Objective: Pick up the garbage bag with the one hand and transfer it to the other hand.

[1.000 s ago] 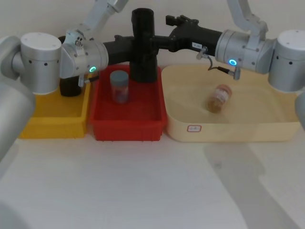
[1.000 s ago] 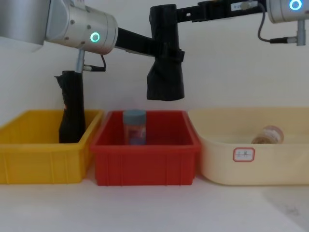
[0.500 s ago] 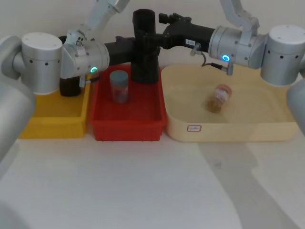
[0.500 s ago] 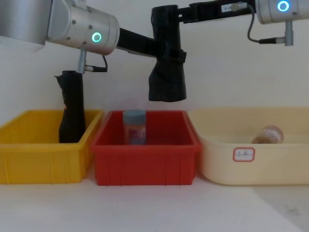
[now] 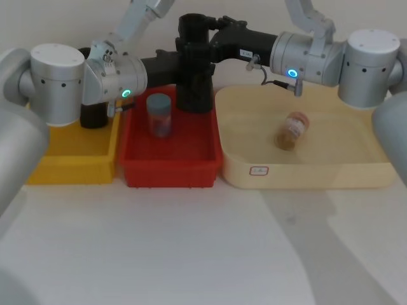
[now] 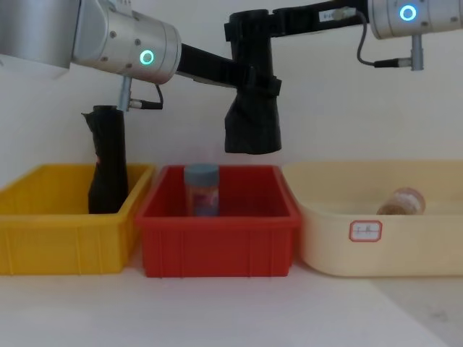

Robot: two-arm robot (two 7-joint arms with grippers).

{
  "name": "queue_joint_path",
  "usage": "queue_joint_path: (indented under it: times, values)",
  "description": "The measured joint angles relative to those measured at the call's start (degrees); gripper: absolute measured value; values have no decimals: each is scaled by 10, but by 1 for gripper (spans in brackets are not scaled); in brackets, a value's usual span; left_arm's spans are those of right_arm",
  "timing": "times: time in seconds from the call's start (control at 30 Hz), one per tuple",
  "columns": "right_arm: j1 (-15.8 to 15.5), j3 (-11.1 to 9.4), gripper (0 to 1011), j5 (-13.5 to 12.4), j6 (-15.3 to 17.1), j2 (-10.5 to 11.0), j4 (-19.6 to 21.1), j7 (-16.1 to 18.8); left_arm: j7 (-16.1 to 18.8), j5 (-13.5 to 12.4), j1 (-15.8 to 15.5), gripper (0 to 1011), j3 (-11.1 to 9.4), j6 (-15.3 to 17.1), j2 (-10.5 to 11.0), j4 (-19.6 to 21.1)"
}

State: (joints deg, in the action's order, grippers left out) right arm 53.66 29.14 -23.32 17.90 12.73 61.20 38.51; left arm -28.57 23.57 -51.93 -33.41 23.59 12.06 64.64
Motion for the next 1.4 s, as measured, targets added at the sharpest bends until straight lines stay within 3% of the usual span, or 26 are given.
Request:
queue_joint_path:
  times: [0.73, 1.27, 1.4]
  values:
    - [33, 16, 1001, -5, -28, -20, -61, 8, -2, 16, -1, 486, -5, 4, 0, 1]
    - [41, 21, 1001, -7, -33, -24, -75, 2, 7, 19, -2, 486, -6, 5, -1, 0]
    - [41, 22, 945, -8, -34, -25, -77, 1, 7, 19, -2, 486, -6, 6, -1, 0]
